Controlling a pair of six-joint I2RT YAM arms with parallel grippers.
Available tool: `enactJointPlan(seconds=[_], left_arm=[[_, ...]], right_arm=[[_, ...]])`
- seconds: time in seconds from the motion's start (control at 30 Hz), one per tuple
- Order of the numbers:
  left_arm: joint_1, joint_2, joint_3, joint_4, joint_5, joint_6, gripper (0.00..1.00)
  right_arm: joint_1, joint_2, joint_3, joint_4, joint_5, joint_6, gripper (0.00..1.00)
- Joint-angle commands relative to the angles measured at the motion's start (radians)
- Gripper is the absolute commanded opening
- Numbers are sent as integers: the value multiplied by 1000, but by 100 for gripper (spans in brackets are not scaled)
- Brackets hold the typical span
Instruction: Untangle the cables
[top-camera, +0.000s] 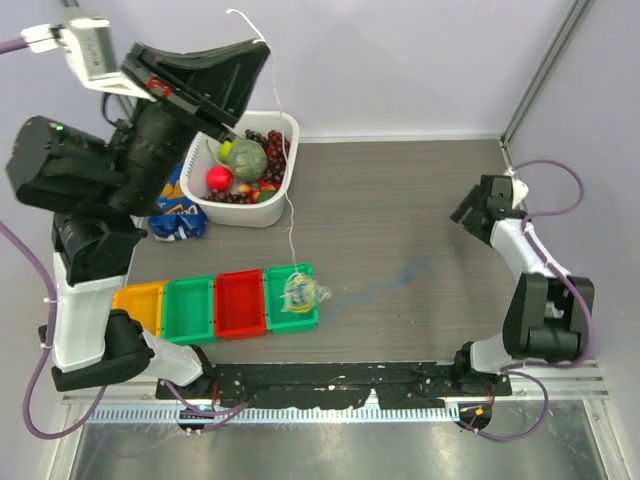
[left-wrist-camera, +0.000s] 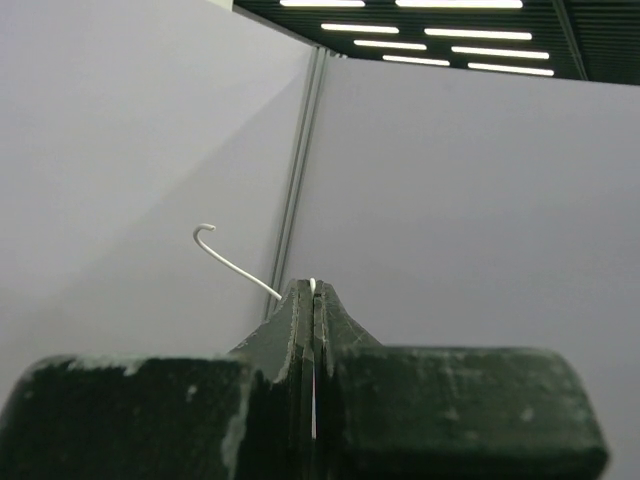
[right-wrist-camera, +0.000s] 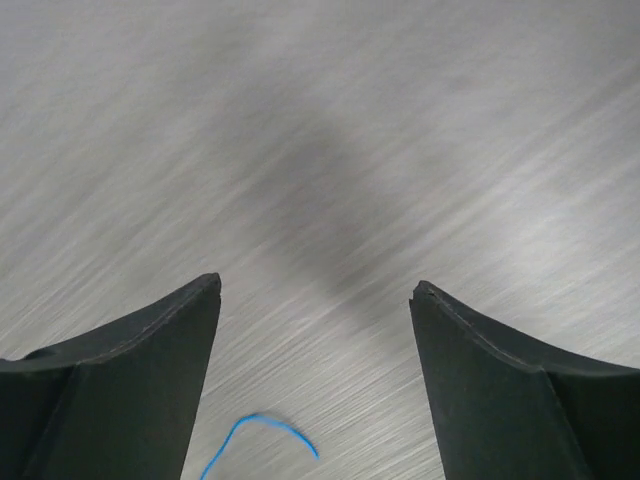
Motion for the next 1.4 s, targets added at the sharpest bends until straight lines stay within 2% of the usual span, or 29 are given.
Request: enactJointPlan(seconds=[0.0,0.03,0.1,0.23,0.37,0.67,0.8,0.97,1.07,1.17,1.23,1.3,1.37], left_arm=[[-3,14,-79,54,27,-20,0],[-3,14,-88,53,28,-20,0],[-3,17,-97,50,31,-21,0],[-3,14,-113,57,40,-20,0],[-3,14,-114,76,51,-29,0],[-2,59,-38,114,140,-121,0],[-3,66,-38,135,158,-153,0],[-2,68,-42,143,158,-171,0],[-2,63,-51,163,189,-190,0],[-2,63,-45,166,201,-205,0],[-3,56,-47,165,204,-210,0],[-3,42,-58,166,201,-210,0],[-2,20,-79,172,186,-205,0]], right_arm=[[163,-213,85,-12,-115,-58,83],[166,-230,88,-13,-156,-72,83],[286,-290,78,14,-357,-108,82],[502,-478,-43,143,-466,-192,81],[617,-599,-200,352,-618,-187,82],[867,-589,-224,525,-560,-167,83],[976,-571,-238,556,-284,-178,83],[1006,-538,-229,637,-272,-159,83],[1015,-491,-206,636,-187,-149,80],[1016,-466,-177,572,-48,-107,64],[1016,-459,-163,484,236,-40,59],[1012,-460,-162,398,434,20,53],[986,-465,-171,343,524,41,45]])
